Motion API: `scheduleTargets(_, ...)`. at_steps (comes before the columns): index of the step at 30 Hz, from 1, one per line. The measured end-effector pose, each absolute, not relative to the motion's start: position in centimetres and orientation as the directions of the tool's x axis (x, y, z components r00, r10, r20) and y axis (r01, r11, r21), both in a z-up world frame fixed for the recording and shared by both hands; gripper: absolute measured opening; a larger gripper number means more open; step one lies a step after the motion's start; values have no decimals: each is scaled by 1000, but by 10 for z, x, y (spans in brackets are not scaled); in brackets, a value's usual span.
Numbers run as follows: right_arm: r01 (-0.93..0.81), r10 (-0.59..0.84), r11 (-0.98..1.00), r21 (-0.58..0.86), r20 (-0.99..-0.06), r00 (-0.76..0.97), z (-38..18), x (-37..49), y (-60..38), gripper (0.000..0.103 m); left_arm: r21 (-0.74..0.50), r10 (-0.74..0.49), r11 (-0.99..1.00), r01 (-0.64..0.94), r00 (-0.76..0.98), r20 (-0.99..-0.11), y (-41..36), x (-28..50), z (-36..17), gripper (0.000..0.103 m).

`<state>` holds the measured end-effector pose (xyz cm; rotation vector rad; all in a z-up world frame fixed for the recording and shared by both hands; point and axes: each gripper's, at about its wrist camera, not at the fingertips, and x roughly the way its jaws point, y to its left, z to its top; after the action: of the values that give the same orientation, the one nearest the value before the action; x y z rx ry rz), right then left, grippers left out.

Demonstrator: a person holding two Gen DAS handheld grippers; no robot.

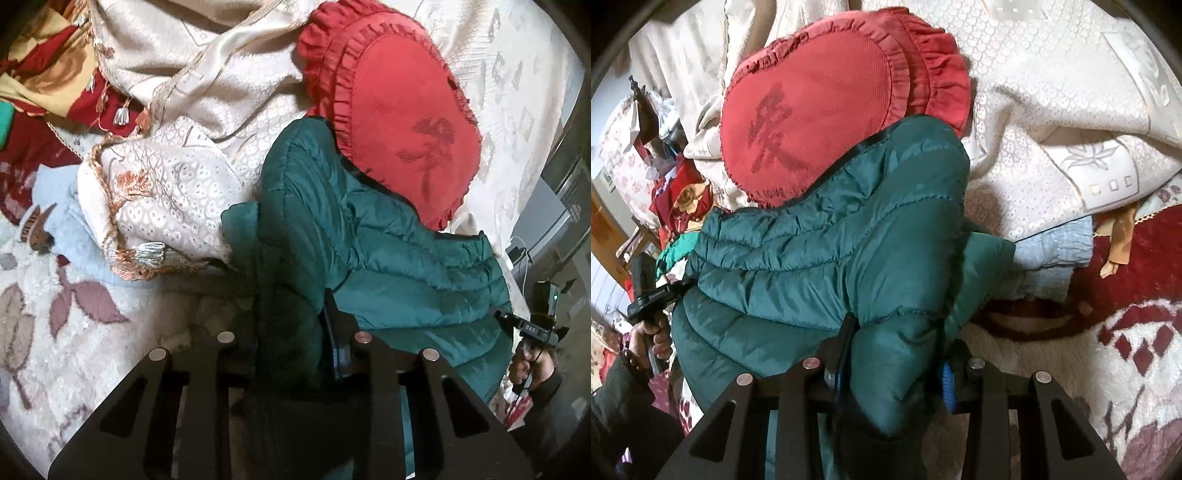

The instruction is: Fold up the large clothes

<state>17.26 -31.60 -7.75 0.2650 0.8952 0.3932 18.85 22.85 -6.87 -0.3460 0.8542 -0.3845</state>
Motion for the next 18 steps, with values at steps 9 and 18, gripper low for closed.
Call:
scheduleTargets(9,-256,425,904,343,-655,624,-44,131,-309,31,-419,-447,883,212,653,-612,229,127,-28,24)
scheduleTargets(18,-306,481,877,371,-638,602,-29,62,-313,31,-491,-524,836,246,623,-581,238,80,-13,23)
